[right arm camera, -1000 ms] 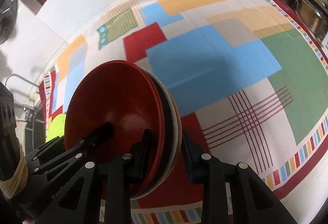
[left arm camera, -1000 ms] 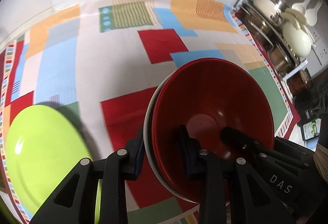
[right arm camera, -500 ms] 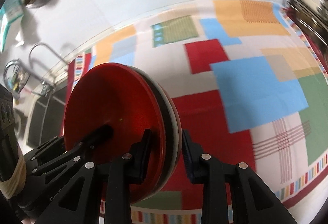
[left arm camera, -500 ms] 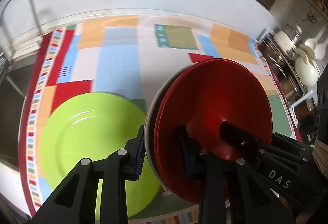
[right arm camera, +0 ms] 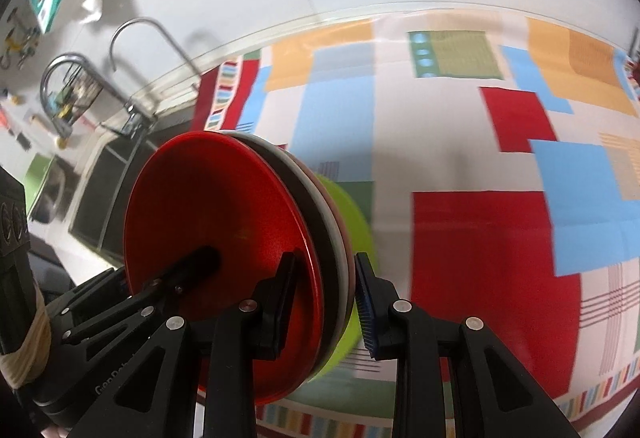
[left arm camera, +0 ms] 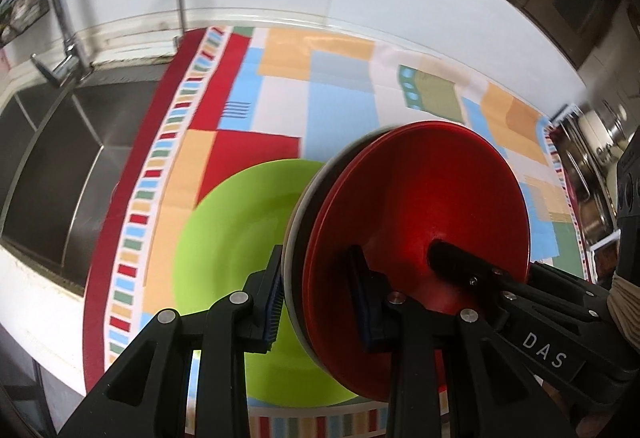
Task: Organize plates and bowls
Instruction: 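Lift the bowl stack and carry it over the lime-green plate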
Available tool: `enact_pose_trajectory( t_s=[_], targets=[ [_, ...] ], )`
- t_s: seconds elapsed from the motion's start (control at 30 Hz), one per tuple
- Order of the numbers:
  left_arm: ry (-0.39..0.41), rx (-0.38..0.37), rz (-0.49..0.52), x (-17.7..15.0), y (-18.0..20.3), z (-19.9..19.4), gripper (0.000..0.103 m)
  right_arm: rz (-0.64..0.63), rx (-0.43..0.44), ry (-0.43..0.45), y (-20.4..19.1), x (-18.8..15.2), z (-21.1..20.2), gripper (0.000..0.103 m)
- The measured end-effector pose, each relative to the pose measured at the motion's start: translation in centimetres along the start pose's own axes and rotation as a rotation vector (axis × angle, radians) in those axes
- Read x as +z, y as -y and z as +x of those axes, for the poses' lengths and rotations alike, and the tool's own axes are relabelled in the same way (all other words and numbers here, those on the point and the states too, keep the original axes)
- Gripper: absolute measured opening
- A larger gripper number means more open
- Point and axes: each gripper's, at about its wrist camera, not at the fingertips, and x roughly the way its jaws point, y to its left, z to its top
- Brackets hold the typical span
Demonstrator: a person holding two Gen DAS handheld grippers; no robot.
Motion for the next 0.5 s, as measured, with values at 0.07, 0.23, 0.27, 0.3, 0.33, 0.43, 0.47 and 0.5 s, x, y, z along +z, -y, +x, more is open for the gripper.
enact_pose_trajectory(
  t_s=[0.07, 0.23, 0.27, 0.3, 0.33, 0.43, 0.47, 0.5],
  targets=[
    [-0.009, 0.004, -0.017, -0.1, -0.9, 0.1, 0.030, -0.009, 0.007, -0.014, -0.8, 0.1, 0.8, 0.030],
    [-0.040, 0.016, -0.039, -0.1, -2.4, 1.0, 0.030, -0.007, 0.021, -0.056, -1.8, 0.2, 2.5, 0.030],
    [-0.048, 0.018, -0.042, -0.1, -2.6, 1.2, 0.030, -0.005, 0.022, -0.063, -1.9, 0.2, 2.7, 0.030],
    [-0.054, 0.018, -0.044, -0.1, -2.8, 1.4, 0.030, -0.005, 0.022, -0.071, -2.0, 0.2, 3.0, 0.030],
    [-0.061, 0.018, -0.046, -0.1, -3.0, 1.6, 0.030, -0.004, 0.022, -0.079, -2.1, 0.2, 3.3, 0.030],
    [-0.081, 0.018, -0.049, -0.2, -3.4, 2.3, 0.030, 0.007, 0.022, -0.101, -2.2, 0.3, 4.1, 0.030],
    [-0.088, 0.019, -0.049, -0.2, -3.5, 2.5, 0.030, 0.014, 0.021, -0.109, -2.1, 0.2, 4.4, 0.030],
    [-0.095, 0.018, -0.050, -0.3, -3.6, 2.7, 0.030, 0.018, 0.021, -0.114, -2.1, 0.2, 4.6, 0.030]
  ],
)
